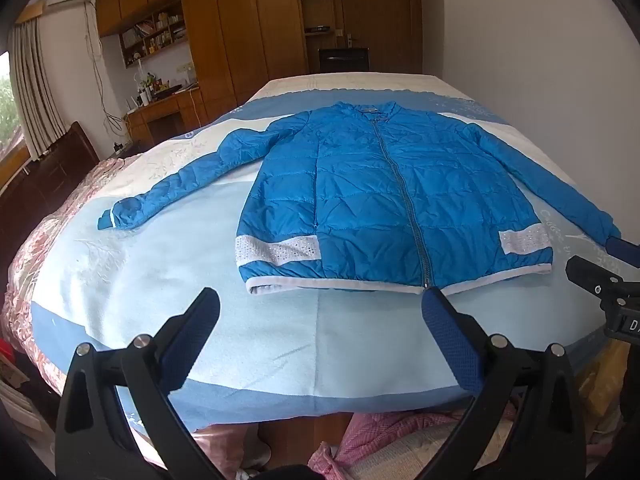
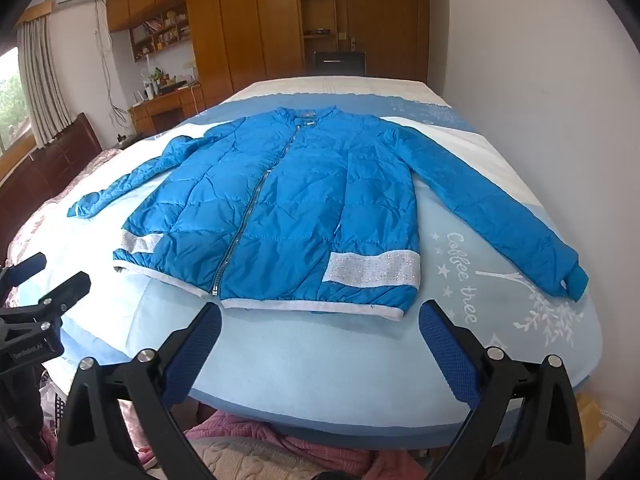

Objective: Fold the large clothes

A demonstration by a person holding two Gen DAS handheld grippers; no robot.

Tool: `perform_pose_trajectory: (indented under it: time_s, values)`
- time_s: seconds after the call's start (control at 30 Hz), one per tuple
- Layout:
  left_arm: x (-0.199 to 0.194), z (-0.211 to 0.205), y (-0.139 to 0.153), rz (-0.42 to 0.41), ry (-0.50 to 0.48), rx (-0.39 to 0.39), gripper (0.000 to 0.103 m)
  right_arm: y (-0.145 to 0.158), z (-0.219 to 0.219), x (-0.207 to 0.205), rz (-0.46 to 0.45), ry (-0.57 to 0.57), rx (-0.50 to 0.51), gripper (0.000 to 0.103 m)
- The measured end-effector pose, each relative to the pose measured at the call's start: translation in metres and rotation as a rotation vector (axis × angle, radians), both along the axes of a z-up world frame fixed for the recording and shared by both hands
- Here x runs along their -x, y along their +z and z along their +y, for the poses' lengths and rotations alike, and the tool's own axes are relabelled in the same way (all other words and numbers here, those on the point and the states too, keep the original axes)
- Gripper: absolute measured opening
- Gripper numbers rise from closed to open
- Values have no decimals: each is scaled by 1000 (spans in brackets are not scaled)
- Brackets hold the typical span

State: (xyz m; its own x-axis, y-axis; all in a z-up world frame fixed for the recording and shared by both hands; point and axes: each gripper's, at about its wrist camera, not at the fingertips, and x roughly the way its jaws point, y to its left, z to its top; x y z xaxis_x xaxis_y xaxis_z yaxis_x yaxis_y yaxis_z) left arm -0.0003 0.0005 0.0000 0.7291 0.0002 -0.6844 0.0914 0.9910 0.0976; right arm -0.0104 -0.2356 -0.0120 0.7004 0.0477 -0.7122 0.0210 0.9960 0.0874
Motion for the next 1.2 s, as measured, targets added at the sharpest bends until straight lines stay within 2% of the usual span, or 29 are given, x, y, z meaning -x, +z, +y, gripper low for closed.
perform_pose_trajectory:
  time_s: [1.2]
  values:
    - [0, 0, 4, -13, 0, -18, 100, 2, -2, -3, -10, 1, -1, 99]
